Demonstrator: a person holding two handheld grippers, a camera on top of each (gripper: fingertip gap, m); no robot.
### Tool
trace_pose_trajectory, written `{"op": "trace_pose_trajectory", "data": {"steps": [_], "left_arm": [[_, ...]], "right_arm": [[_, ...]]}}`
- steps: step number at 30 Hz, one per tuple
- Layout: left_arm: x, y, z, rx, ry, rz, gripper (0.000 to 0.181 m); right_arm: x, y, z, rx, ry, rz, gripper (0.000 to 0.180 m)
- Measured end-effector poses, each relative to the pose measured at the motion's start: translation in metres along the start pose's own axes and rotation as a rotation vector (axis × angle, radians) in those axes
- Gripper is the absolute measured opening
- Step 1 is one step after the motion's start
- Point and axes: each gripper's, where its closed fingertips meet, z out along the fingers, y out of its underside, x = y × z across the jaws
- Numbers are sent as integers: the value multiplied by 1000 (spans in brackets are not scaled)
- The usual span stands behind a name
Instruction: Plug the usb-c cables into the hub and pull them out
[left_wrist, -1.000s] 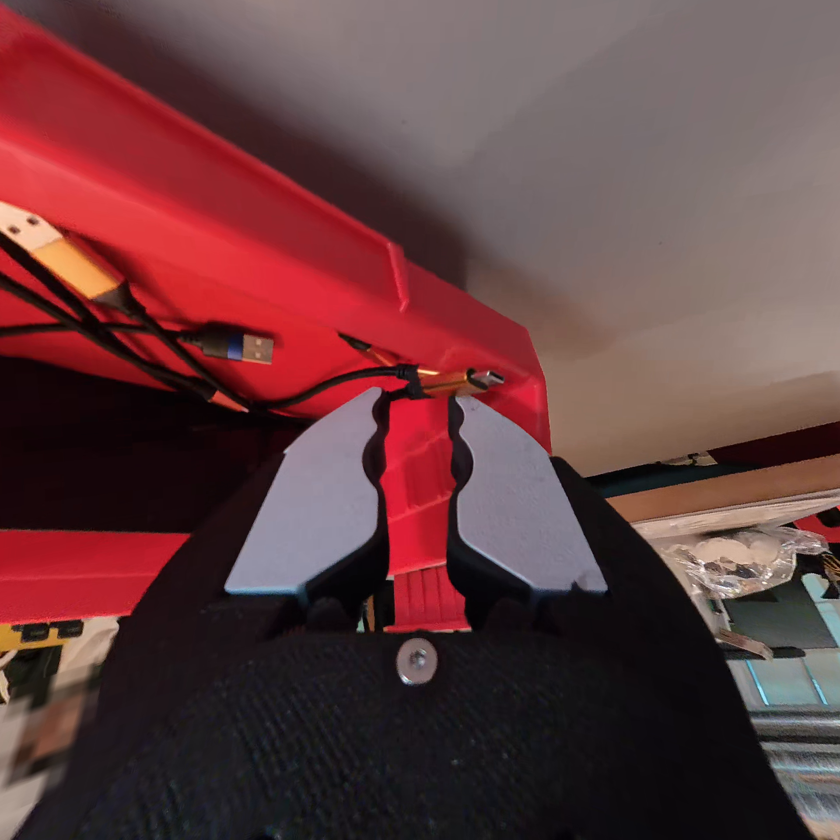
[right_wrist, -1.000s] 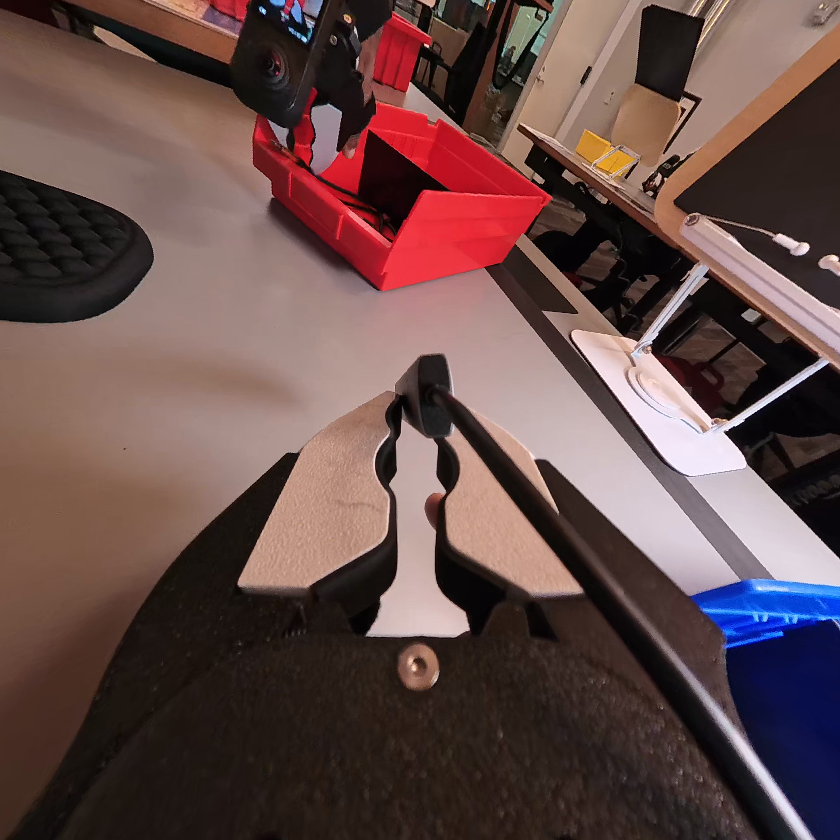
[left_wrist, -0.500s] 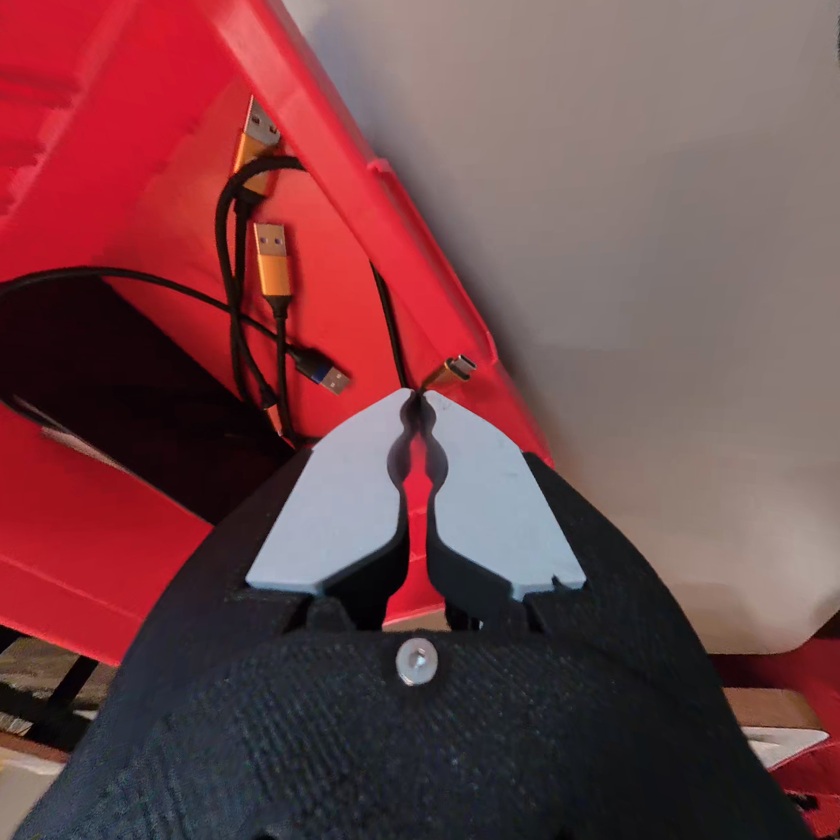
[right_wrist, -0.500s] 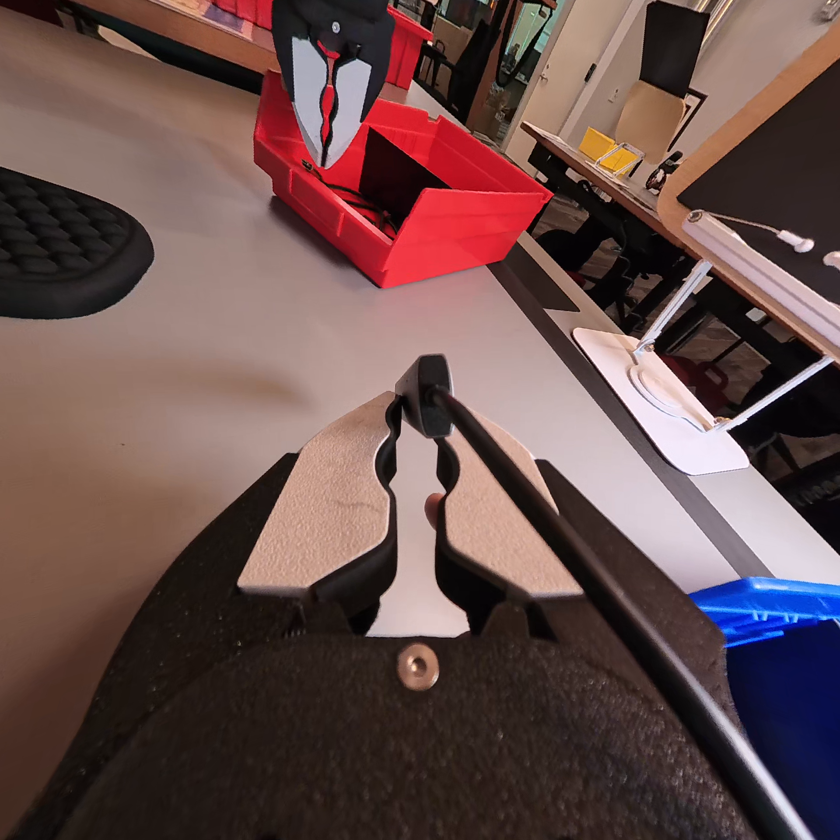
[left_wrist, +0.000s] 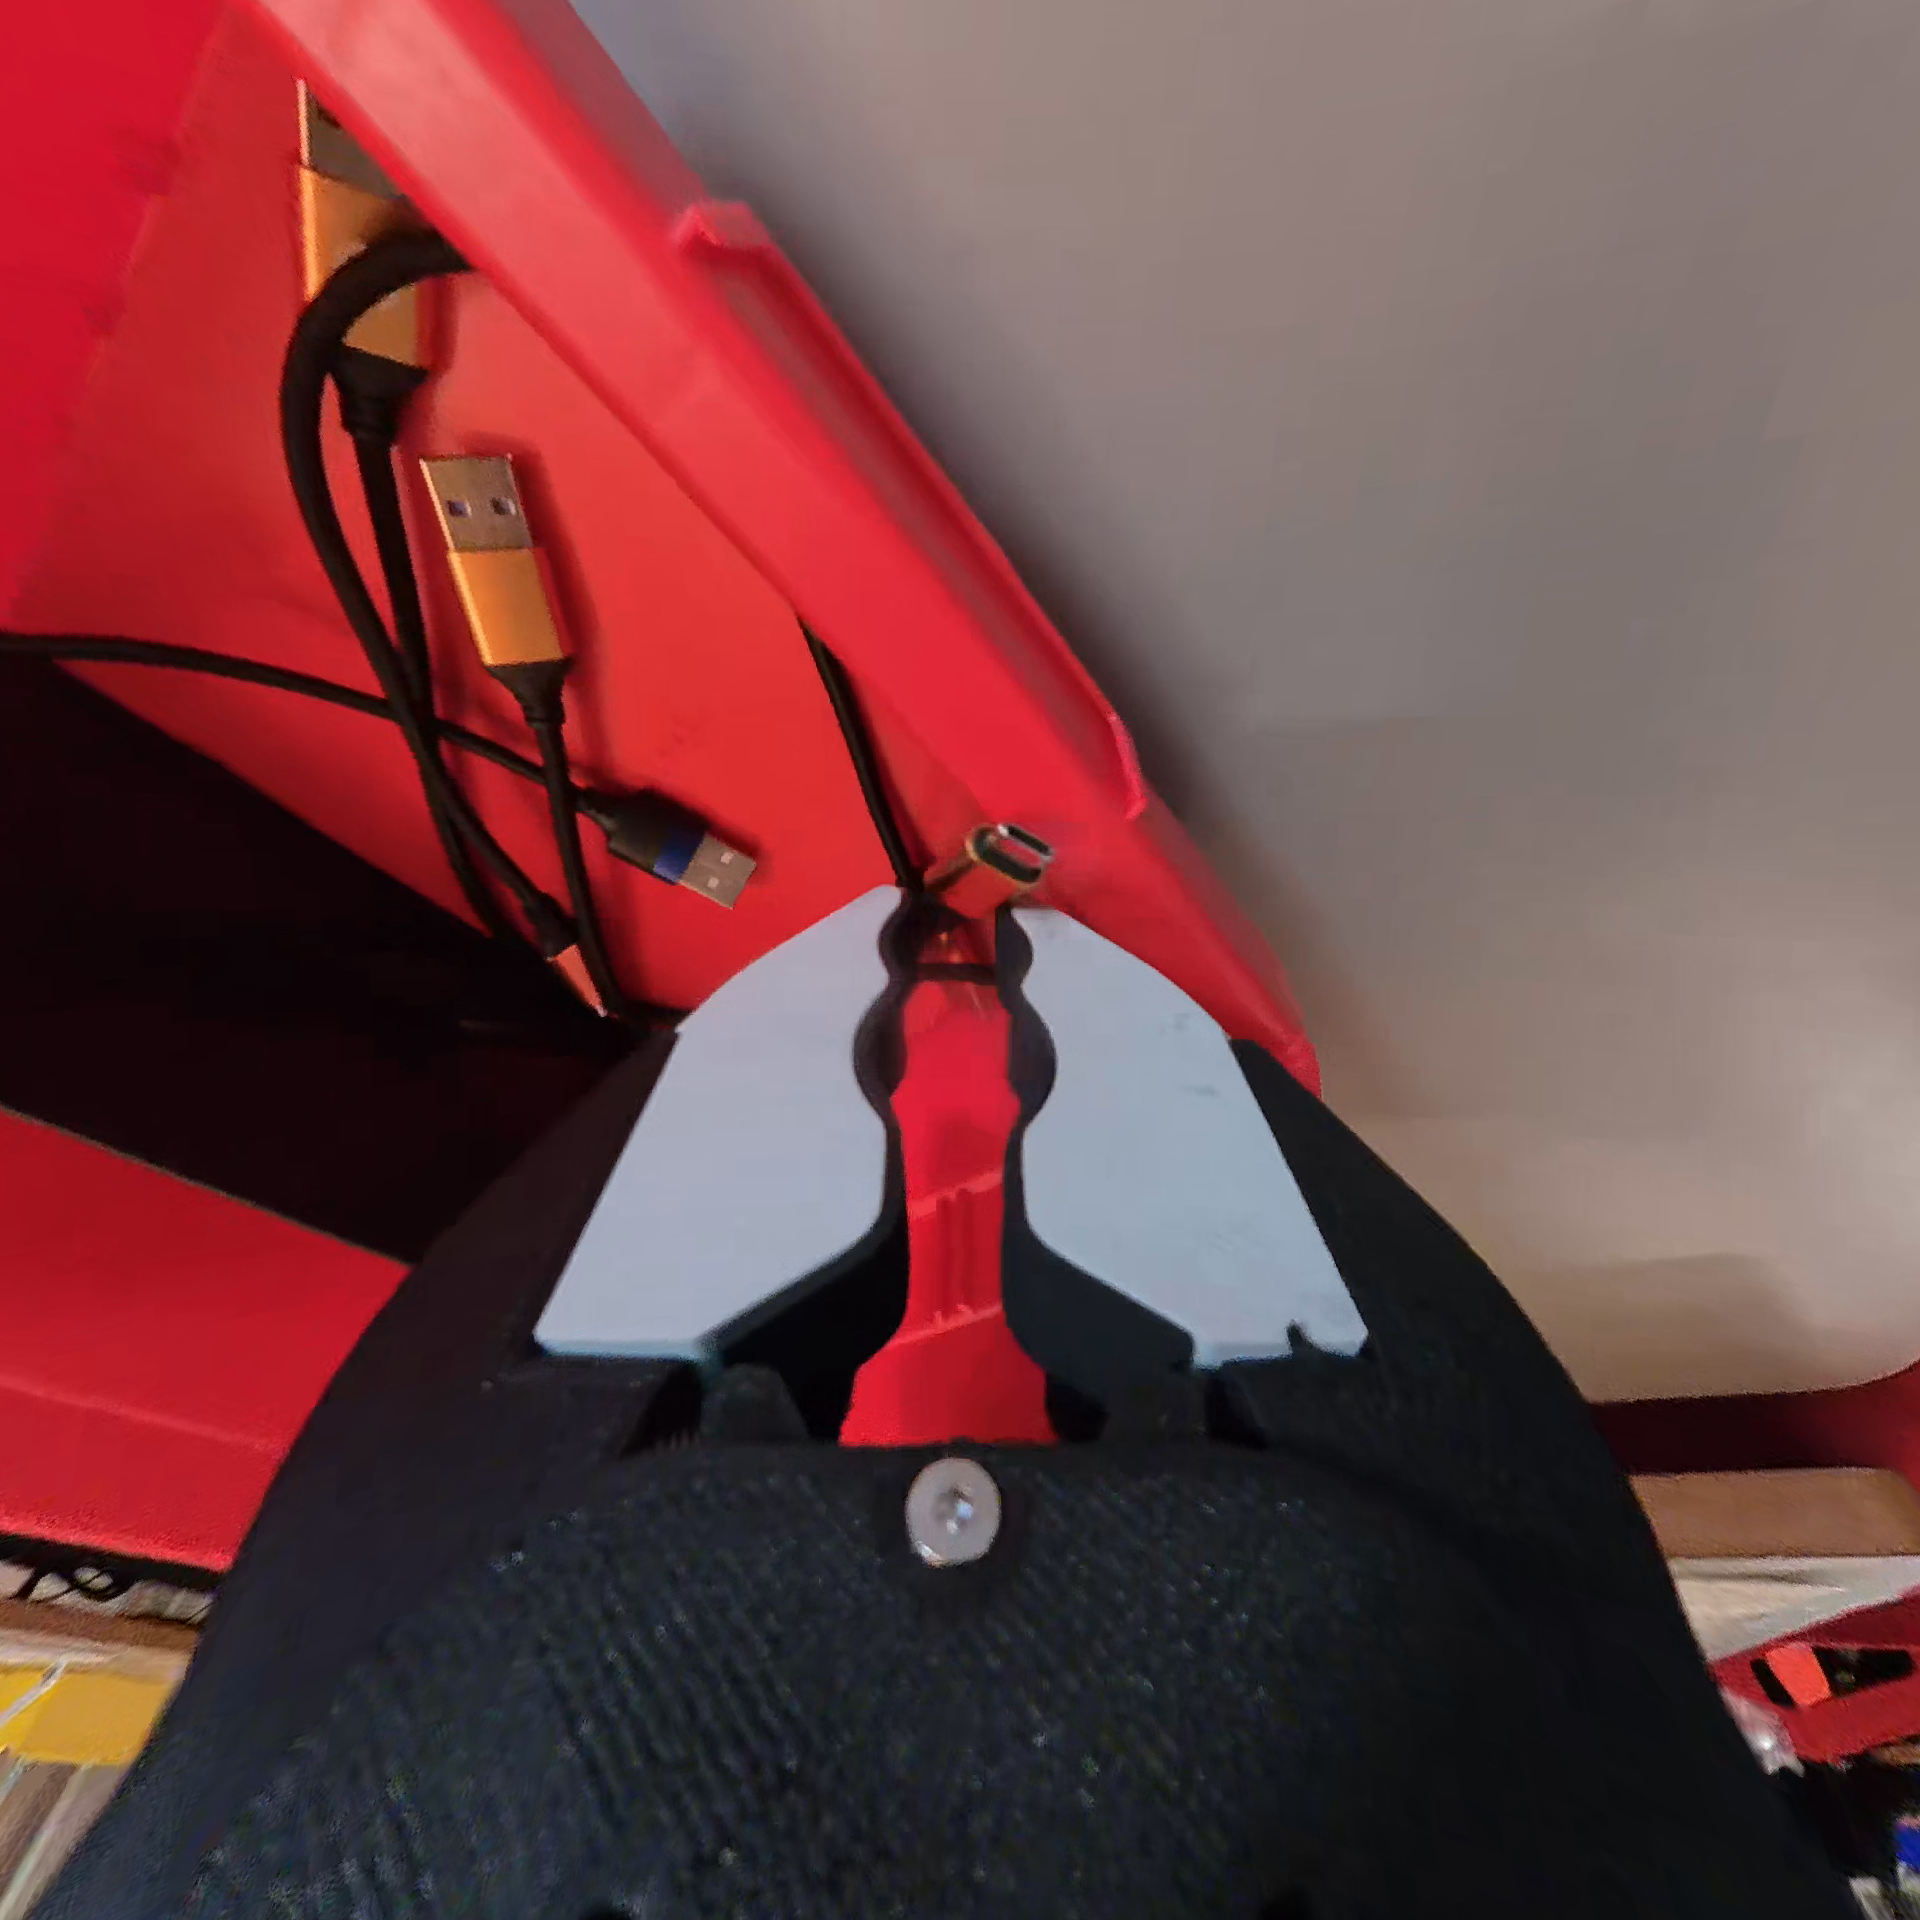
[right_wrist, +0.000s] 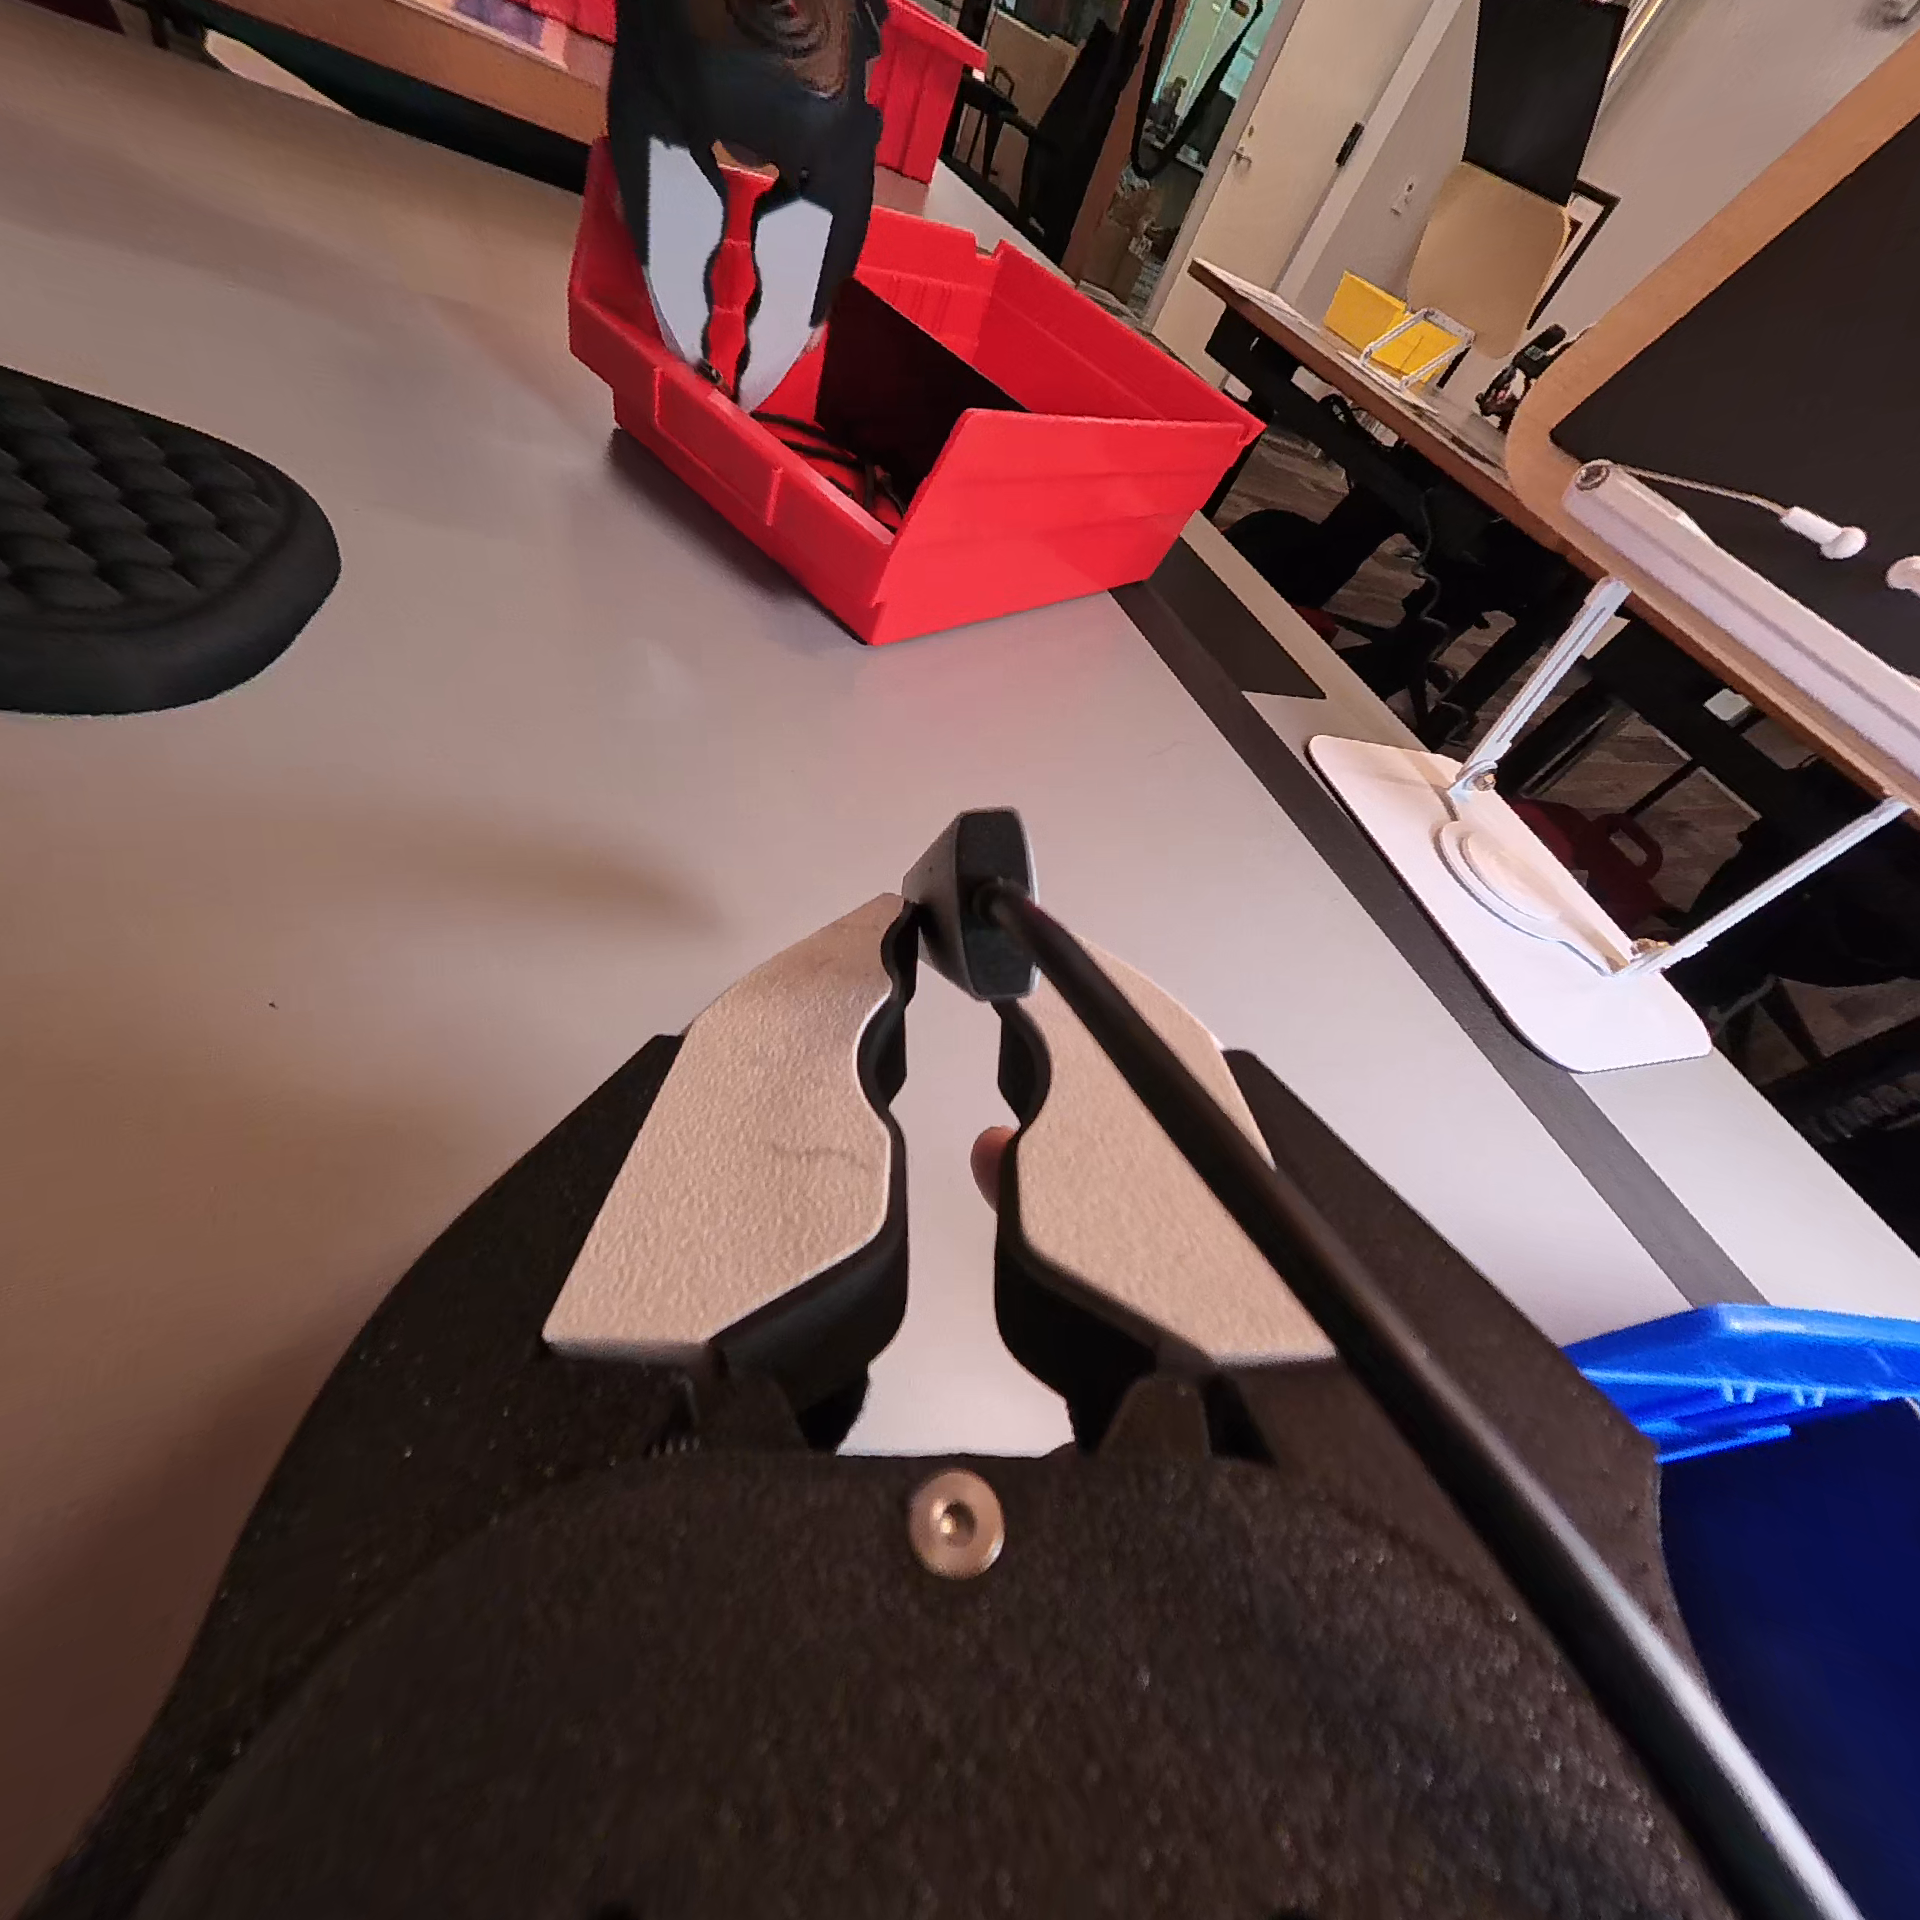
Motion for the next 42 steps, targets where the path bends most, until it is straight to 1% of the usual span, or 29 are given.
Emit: {"op": "trace_pose_trajectory", "data": {"steps": [3, 5, 9, 12, 14, 18, 21, 28, 30, 32, 34, 37, 38, 40, 42], "left_arm": [[-4, -13, -2, 152, 36, -133, 8], [-15, -23, -15, 267, 7, -236, 8], [-37, -41, -61, 469, -73, -389, 7], [-39, -57, -92, 546, -106, -431, 7], [-36, -71, -113, 586, -97, -434, 7], [-27, -99, -160, 619, -82, -388, 7], [-34, -108, -199, 609, -147, -361, 7], [-58, -96, -297, 542, -402, -356, 7], [-46, -96, -312, 491, -352, -353, 7], [-31, -102, -313, 442, -273, -330, 7], [-10, -117, -293, 402, -110, -295, 7], [24, -150, -239, 378, 194, -208, 7], [30, -161, -217, 378, 267, -188, 7], [30, -183, -169, 384, 347, -170, 7], [27, -211, -128, 446, 392, -165, 7]], "right_arm": [[1, 0, -1, 0, 2, 0, 11], [2, -1, -3, 5, 5, -5, 11], [3, -7, -5, 35, 1, 9, 11], [3, -16, -9, 70, -5, 26, 11], [4, -22, -12, 86, -9, 32, 11], [3, -30, -17, 110, -24, 45, 11], [4, -32, -20, 116, -13, 34, 11], [11, -35, -25, 136, 13, 45, 11], [14, -35, -27, 140, 20, 52, 11], [17, -35, -29, 144, 24, 61, 11], [19, -35, -30, 146, 27, 65, 11], [19, -34, -31, 137, 29, 55, 11], [19, -34, -31, 131, 31, 48, 11], [18, -32, -31, 120, 34, 36, 11], [19, -29, -32, 108, 41, 29, 12]]}}
